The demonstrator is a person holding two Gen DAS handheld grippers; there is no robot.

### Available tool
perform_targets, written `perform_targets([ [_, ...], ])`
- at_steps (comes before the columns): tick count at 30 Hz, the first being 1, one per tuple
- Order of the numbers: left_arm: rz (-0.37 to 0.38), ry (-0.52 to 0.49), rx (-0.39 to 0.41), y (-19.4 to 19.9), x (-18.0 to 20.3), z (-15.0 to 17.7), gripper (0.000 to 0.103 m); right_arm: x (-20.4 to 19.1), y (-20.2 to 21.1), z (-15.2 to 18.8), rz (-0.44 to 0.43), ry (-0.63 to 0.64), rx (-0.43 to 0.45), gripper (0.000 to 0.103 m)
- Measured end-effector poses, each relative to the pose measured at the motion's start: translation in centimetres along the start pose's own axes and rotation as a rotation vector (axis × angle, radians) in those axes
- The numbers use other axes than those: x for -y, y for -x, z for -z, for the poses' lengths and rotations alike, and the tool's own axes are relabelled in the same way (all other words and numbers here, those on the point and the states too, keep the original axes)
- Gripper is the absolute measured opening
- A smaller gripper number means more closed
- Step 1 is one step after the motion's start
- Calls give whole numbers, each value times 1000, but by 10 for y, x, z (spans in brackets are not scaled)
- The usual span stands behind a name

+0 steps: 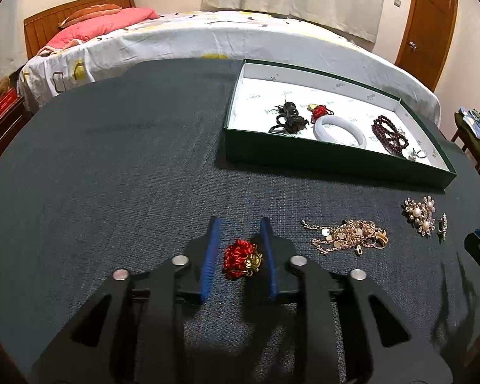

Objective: Organize jewelry
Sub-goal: 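Grasp the red flower charm with the left gripper while the right grasps the rhinestone brooch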

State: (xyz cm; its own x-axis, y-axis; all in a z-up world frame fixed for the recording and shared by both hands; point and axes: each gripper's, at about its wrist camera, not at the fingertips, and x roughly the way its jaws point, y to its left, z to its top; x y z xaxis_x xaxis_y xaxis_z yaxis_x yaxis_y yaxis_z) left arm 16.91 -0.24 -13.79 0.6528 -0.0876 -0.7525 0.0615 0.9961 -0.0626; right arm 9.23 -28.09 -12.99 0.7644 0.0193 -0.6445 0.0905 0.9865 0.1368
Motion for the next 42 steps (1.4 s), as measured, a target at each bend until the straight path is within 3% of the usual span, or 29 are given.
perform_targets([
  [4,-11,10,3,3,-3,2,39,0,0,0,1,0,0,46],
  [14,13,-11,-19,10,-1,14,40,-1,1,-2,2,6,4,45],
  [17,19,-27,-28,8,2,15,33,-1,1,-2,2,5,5,46],
  [19,17,-34,-28,8,3,15,20,-1,1,-2,2,5,5,45],
  [22,24,-36,-30,8,3,16,16,-2,1,-2,1,6,4,45],
  [42,-7,-38,37,20,-3,5,13,-9,-10,-9,6,26,-11,45],
])
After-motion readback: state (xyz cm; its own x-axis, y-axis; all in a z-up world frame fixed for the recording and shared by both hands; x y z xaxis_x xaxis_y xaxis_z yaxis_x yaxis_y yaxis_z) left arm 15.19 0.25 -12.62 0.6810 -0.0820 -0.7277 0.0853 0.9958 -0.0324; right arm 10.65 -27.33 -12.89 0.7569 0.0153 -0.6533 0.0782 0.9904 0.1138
